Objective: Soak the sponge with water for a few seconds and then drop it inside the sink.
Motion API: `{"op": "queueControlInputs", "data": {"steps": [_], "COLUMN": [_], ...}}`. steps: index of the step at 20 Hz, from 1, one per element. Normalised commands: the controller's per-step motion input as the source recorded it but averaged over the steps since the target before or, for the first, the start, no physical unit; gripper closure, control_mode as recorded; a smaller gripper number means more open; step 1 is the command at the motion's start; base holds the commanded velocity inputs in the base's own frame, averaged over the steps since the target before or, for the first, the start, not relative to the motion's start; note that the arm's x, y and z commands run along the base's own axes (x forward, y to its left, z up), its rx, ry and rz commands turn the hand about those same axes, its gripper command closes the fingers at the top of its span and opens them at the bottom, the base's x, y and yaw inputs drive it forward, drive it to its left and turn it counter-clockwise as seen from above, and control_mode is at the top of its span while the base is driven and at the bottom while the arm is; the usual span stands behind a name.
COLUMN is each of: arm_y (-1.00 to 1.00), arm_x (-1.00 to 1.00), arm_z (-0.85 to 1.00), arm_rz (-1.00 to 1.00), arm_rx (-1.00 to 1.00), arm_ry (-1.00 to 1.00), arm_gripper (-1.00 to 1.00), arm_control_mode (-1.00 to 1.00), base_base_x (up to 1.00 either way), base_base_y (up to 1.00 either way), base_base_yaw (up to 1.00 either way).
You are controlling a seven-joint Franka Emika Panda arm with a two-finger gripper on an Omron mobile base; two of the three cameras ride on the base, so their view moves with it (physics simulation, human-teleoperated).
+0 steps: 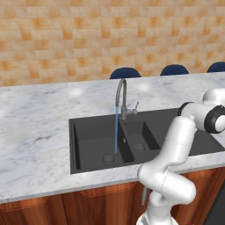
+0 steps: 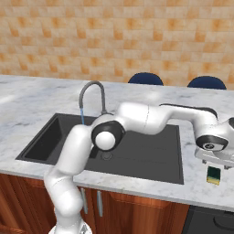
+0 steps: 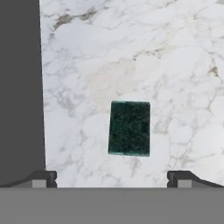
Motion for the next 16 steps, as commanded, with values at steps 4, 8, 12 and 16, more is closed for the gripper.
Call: {"op": "queueControlInputs", "data": {"steps": [4, 8, 12, 16], "arm_y": [0.0, -0.03, 0.0, -0.01], "arm_x": [0.0, 0.0, 0.02, 0.14], "arm_z": [-0.27, -0.26, -0.11, -0.11], "arm_rz": [0.0, 0.0, 0.0, 0.0], "arm_rx": [0.0, 0.0, 0.0, 0.0], "arm_ry": [0.0, 0.0, 0.0, 0.0], "arm_gripper": [-1.0, -1.0, -1.0, -1.0], "arm_control_mode": [-1.0, -1.0, -1.0, -1.0], "base_base_x": [0.0, 0.0, 0.0, 0.0], "base_base_y": [0.0, 0.0, 0.0, 0.0], "base_base_yaw": [0.0, 0.0, 0.0, 0.0]}}
